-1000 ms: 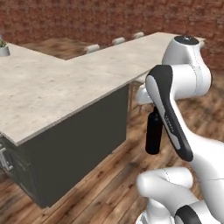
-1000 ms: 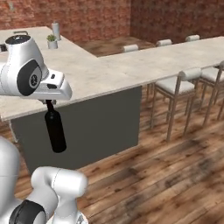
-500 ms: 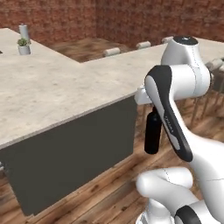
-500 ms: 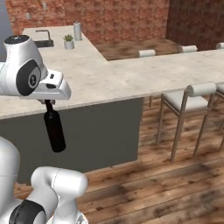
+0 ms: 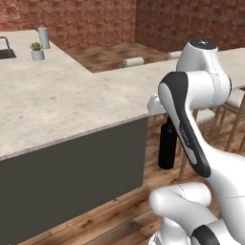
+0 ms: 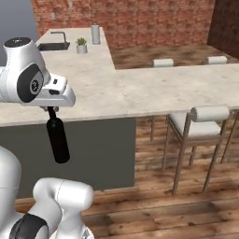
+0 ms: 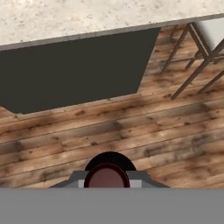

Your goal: Move the drinks to the dining counter.

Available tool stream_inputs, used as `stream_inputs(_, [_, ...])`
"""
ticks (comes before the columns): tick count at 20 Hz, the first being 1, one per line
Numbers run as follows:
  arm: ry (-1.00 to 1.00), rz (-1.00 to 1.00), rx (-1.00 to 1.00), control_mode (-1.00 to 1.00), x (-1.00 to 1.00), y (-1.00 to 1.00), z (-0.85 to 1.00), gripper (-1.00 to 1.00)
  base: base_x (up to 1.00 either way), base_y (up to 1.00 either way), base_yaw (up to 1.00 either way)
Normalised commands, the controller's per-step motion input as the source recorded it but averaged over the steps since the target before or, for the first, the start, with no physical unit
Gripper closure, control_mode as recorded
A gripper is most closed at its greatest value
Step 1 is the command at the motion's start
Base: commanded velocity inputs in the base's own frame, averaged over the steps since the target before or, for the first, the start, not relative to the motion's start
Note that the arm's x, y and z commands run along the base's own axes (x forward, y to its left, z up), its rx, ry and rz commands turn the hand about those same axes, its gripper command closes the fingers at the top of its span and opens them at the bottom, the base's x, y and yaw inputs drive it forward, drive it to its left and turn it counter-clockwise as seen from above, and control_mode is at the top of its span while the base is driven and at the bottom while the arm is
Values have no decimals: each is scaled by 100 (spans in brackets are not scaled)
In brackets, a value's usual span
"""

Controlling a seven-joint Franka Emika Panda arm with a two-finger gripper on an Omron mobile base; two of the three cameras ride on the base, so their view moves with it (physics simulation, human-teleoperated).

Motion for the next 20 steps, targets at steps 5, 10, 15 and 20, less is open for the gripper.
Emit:
stream_inputs(5, [0,0,0,100,0,0,0,100,83,-100,36])
stream_inputs(10, [0,0,0,100,0,0,0,100,82,-99,37])
stream_inputs(15, [0,0,0,100,0,0,0,100,77,-85,35])
stream_inputs(20, [0,0,0,100,0,0,0,100,42,-53,18])
